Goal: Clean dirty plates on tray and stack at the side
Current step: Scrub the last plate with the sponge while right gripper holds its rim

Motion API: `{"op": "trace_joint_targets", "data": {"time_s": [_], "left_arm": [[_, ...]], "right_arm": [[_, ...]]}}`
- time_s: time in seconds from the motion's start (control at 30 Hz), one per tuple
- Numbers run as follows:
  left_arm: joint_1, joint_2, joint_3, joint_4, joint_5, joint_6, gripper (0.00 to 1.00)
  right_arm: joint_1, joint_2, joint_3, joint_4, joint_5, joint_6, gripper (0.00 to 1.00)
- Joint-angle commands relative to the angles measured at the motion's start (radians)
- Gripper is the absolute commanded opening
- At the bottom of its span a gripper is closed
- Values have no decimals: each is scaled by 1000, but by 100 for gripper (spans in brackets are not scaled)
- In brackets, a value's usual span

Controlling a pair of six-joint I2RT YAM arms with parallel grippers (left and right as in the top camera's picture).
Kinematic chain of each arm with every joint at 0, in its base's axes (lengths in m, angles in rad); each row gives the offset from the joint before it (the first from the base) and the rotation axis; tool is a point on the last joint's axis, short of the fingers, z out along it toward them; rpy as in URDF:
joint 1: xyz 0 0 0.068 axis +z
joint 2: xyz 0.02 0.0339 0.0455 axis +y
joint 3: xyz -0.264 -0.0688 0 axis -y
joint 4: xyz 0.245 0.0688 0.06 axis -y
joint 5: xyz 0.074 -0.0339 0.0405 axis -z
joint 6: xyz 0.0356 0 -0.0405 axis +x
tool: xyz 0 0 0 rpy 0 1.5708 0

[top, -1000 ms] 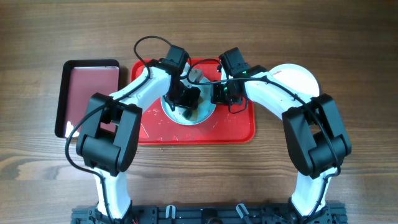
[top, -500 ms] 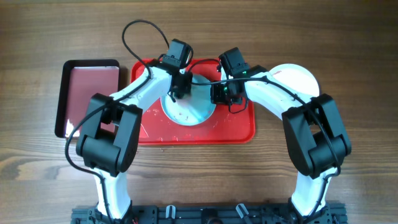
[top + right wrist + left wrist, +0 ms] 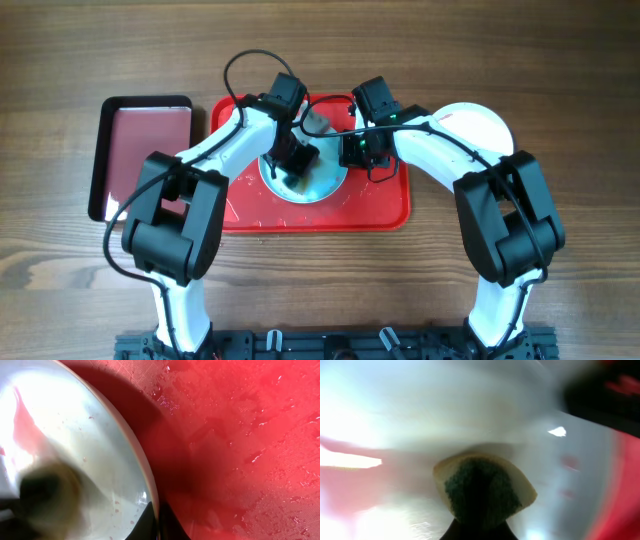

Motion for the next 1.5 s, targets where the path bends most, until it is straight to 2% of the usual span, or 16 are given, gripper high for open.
{"op": "trace_joint_targets", "data": {"time_s": [0.0, 0.13, 0.23, 0.27, 0.4, 0.43, 0.53, 0.67, 0.83, 0.87, 0.97, 1.07, 1.17, 1.3, 1.37, 1.47], "left_arm": [[5, 34, -20, 15, -477, -294, 4], [5, 34, -20, -7, -538, -446, 4], [-2, 34, -20, -89, -425, -455, 4], [-3, 34, -20, -116, -363, -435, 4], [-8, 34, -20, -188, 83, -90, 4], [-8, 34, -20, -182, 142, -38, 4], [-8, 34, -20, -75, 142, -42, 4], [-8, 34, -20, 129, -48, -182, 4], [-8, 34, -20, 296, -389, -184, 4], [-8, 34, -20, 323, -485, -233, 4], [-7, 34, -20, 289, -655, -417, 4], [-10, 34, -20, 141, -654, -570, 4], [-11, 34, -20, 14, -514, -579, 4], [-11, 32, -20, -82, 63, -502, 4], [-12, 32, -20, -46, 252, -482, 4], [-14, 32, -20, 89, 251, -529, 4]], "right_arm": [[0, 20, -24, 1, 0, -18, 4], [0, 20, -24, 2, 0, -18, 4], [0, 20, -24, 1, 0, -18, 4], [0, 20, -24, 2, 0, -18, 4], [0, 20, -24, 2, 0, -18, 4], [0, 20, -24, 2, 0, -18, 4], [0, 20, -24, 2, -1, -18, 4], [0, 20, -24, 1, -1, -23, 4], [0, 20, -24, 1, 0, -23, 4], [0, 20, -24, 1, 0, -25, 4], [0, 20, -24, 1, 0, -25, 4], [0, 20, -24, 1, 0, -25, 4], [0, 20, -24, 2, 0, -24, 4], [0, 20, -24, 1, 0, -24, 4], [0, 20, -24, 2, -1, -24, 4], [0, 20, -24, 0, -1, -25, 4]]}}
